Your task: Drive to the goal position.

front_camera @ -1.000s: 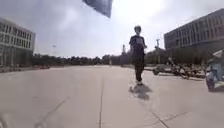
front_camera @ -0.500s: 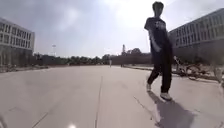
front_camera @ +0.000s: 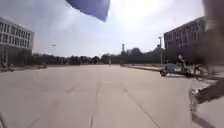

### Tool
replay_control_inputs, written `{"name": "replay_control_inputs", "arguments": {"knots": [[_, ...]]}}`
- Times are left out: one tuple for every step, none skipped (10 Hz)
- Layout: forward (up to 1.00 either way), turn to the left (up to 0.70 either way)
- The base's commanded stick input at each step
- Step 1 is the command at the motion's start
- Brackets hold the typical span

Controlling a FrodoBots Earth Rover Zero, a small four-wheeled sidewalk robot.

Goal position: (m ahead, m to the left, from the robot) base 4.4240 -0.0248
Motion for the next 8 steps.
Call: {"name": "replay_control_inputs", "arguments": {"knots": [[1.0,0.0],[1.0,0.0],[1.0,0.0],[1.0,0.0],[1.0,0.0],[1.0,0.0],[1.0,0.0],[1.0,0.0]]}}
